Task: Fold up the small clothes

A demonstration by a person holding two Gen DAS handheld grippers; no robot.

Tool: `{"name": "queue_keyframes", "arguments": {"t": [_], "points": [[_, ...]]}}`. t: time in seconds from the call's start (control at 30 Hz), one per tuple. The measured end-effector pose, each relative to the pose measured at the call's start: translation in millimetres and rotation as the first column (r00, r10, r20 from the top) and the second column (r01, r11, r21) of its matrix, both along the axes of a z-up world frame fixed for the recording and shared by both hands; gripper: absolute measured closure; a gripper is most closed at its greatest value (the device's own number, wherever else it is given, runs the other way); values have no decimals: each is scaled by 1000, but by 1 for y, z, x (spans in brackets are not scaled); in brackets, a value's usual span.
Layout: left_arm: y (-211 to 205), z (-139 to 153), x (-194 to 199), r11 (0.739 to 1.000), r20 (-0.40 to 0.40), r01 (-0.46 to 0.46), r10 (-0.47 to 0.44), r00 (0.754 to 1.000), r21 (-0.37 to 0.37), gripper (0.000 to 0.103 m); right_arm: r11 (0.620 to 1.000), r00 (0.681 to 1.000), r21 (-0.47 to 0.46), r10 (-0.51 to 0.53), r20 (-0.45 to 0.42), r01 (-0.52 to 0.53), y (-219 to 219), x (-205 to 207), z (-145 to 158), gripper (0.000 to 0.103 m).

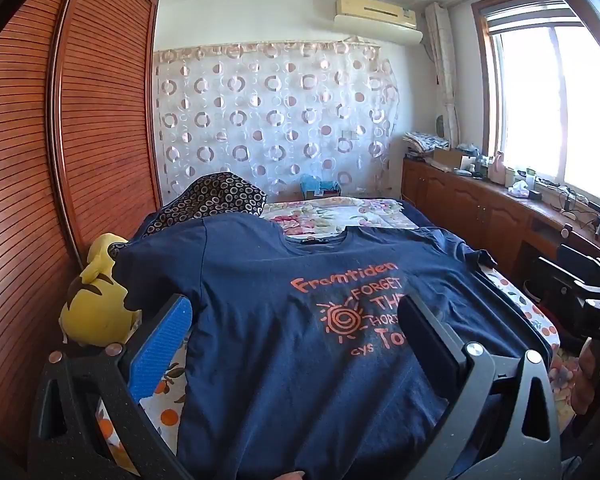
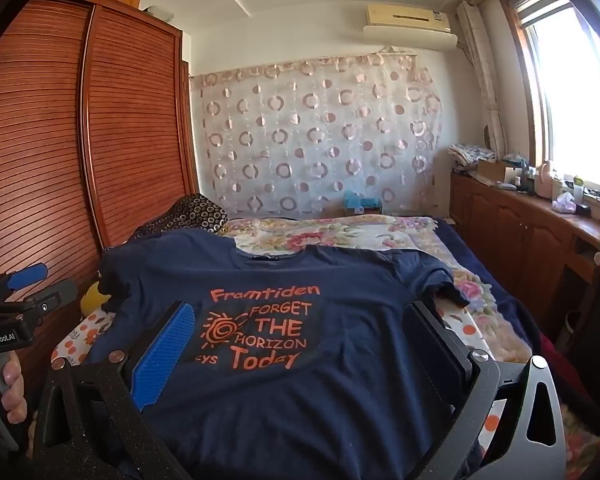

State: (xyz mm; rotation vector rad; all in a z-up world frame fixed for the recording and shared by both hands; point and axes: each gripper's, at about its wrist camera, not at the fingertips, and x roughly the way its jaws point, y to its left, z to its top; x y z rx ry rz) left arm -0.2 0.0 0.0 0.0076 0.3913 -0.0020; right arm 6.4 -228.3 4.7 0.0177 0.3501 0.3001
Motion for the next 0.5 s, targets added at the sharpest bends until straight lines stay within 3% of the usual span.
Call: {"name": "queue_keyframes", "arguments": {"t": [0.5], "points": [[0, 0, 0, 1000, -7, 3, -3, 1000, -13, 0, 1000, 1000, 7, -3, 0, 3, 0, 0, -1, 0]]}}
